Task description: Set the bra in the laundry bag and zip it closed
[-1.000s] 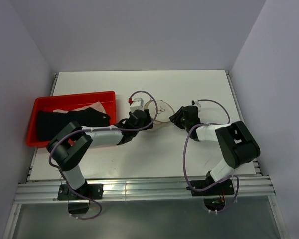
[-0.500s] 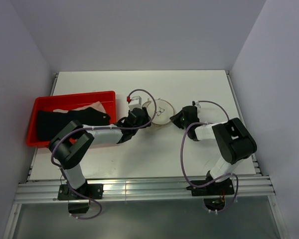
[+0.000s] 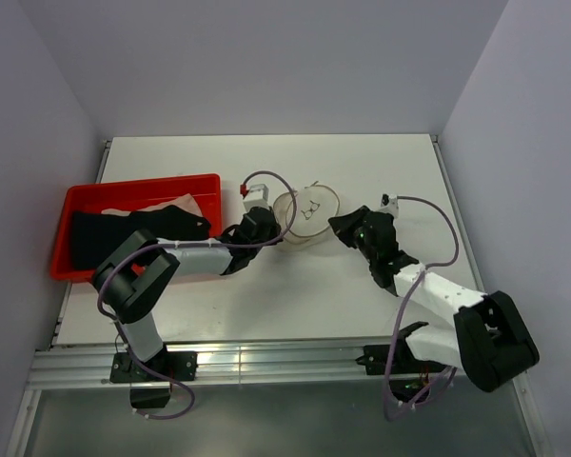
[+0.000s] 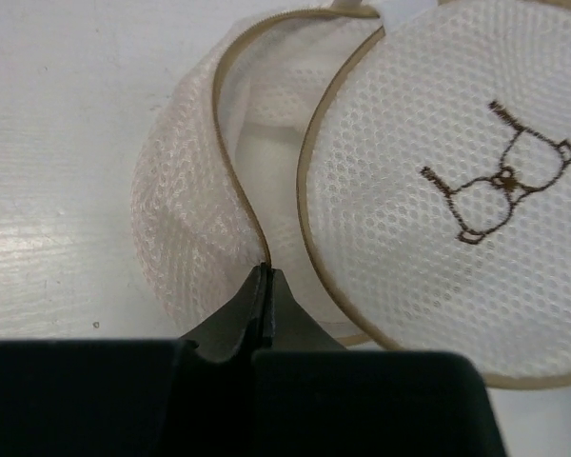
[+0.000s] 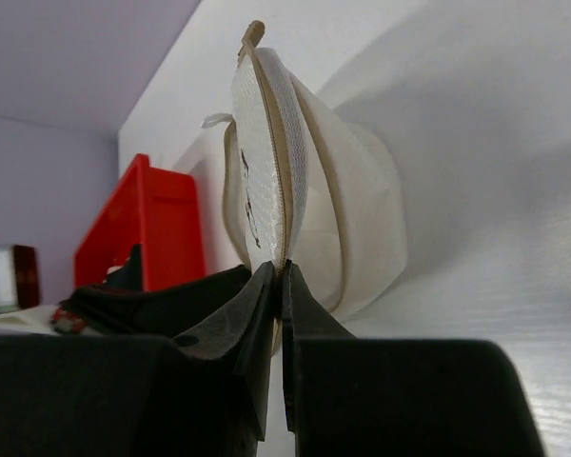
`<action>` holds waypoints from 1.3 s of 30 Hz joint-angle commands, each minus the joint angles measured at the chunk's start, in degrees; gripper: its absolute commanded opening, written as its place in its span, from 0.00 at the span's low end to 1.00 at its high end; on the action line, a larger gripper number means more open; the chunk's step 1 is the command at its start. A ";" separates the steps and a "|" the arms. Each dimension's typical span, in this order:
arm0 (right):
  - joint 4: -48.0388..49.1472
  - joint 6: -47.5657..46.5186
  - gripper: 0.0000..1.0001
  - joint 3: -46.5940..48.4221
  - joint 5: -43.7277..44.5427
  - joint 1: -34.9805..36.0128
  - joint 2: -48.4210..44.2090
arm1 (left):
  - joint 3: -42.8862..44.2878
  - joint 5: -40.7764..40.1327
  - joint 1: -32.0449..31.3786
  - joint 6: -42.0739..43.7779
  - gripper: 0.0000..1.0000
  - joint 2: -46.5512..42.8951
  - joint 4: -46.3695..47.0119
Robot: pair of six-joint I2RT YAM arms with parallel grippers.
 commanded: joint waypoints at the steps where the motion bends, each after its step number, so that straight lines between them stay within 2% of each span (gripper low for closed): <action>1: -5.17 4.23 0.00 -0.78 0.73 0.90 -4.45 | -3.09 3.83 0.03 1.35 0.00 -2.66 5.50; 6: -8.34 10.82 0.00 3.78 3.87 1.08 -6.31 | -5.30 7.52 -1.37 3.28 0.00 -3.37 9.01; 10: -8.17 17.49 0.00 11.41 6.16 0.64 -0.27 | -6.18 7.88 -3.04 4.87 0.00 -3.89 10.25; 14: -7.03 26.10 0.09 16.62 4.25 -2.69 7.57 | -5.13 10.07 -3.13 5.57 0.00 -2.93 10.96; 19: 1.57 38.22 0.15 19.08 1.95 -6.74 15.21 | -4.07 11.75 -3.39 6.98 0.00 -2.49 10.69; 22: 2.29 40.36 0.17 24.50 4.76 -6.83 19.77 | -4.16 12.27 -3.48 7.33 0.00 -2.49 10.69; 25: 0.89 41.41 0.26 32.32 5.73 -6.31 25.75 | -4.07 12.80 -3.48 7.86 0.00 -2.58 10.87; 29: -2.36 39.75 0.54 42.53 7.83 -4.64 32.53 | -3.37 13.33 -3.39 8.56 0.00 -1.87 10.78; 30: -6.20 38.88 0.60 45.25 8.89 -4.38 33.76 | -3.19 13.42 -3.39 8.65 0.00 -1.79 10.69; 31: -7.46 36.00 0.63 49.89 8.72 -4.20 36.21 | -3.11 13.33 -3.39 8.65 0.00 -1.87 10.52; 34: -7.91 28.63 0.70 51.96 7.67 -4.28 36.94 | -3.54 12.37 -3.39 9.09 0.00 -3.18 9.99; 38: -6.77 15.17 0.70 46.26 8.28 -4.20 31.68 | -2.76 9.56 -3.22 9.70 0.01 -5.55 6.66; 39: -6.42 12.44 0.69 42.68 7.93 -4.37 29.05 | -2.14 9.03 -3.04 9.44 0.05 -6.17 5.60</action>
